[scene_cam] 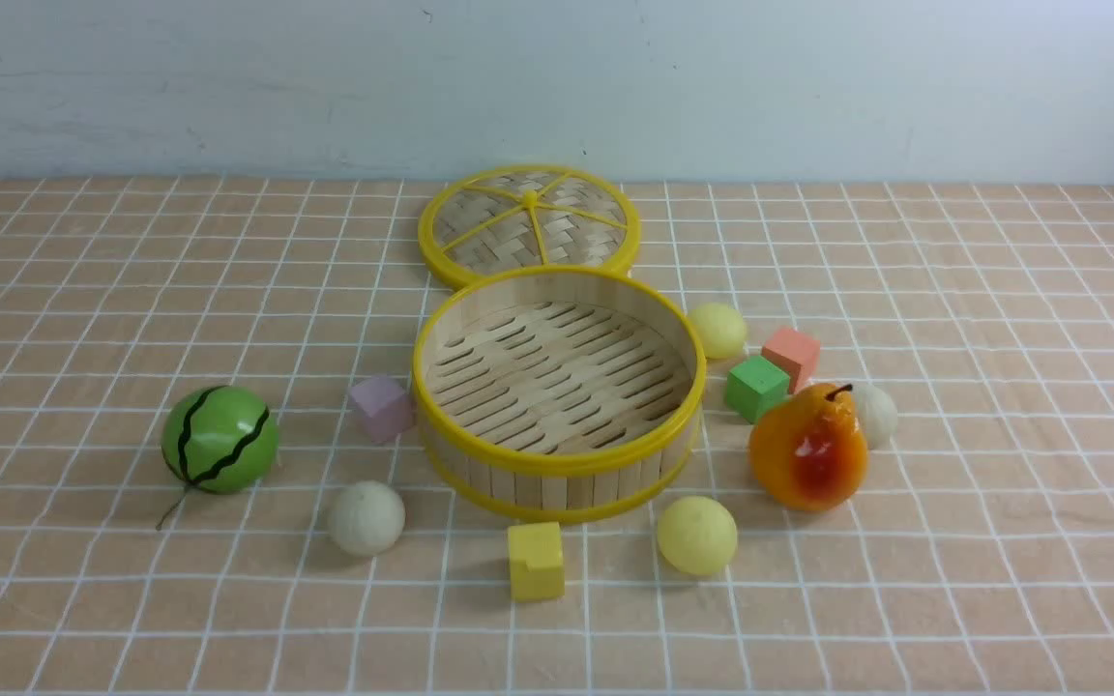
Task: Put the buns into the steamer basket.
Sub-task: Use the left arm to grab a steamed stuffed bun
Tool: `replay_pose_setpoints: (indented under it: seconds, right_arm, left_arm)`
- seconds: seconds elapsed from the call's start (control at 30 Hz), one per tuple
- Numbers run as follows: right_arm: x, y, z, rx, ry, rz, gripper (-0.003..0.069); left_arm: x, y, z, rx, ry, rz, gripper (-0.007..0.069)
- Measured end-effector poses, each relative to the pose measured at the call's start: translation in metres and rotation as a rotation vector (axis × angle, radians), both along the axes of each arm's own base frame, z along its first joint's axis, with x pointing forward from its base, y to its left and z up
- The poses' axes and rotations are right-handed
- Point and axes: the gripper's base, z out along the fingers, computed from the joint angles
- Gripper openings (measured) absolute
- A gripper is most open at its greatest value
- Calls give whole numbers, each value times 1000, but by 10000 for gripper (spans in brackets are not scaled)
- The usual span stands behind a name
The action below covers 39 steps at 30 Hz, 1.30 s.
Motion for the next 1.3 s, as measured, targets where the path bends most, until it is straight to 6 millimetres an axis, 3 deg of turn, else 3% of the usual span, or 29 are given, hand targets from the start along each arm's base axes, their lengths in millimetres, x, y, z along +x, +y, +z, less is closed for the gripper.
replay_pose_setpoints:
  seconds: [0.77, 1.03, 1.2, 1.27, 1.3]
  right_arm:
    - [0, 0, 0, 0, 0, 0, 239]
    - [0, 0, 0, 0, 0, 0, 239]
    - [0, 0, 0, 0, 0, 0, 239]
    - [0, 0, 0, 0, 0, 0, 239]
    - [0, 0, 0, 0, 0, 0, 239]
  left_arm:
    - [1, 0, 2, -19, -19, 5, 165]
    - [4, -2, 22, -595, -164, 91, 165]
    - [3, -1, 34, -680, -220, 97, 165]
    - [1, -4, 45, -665, -207, 58, 165]
    - [-4, -6, 62, -598, -214, 8, 165]
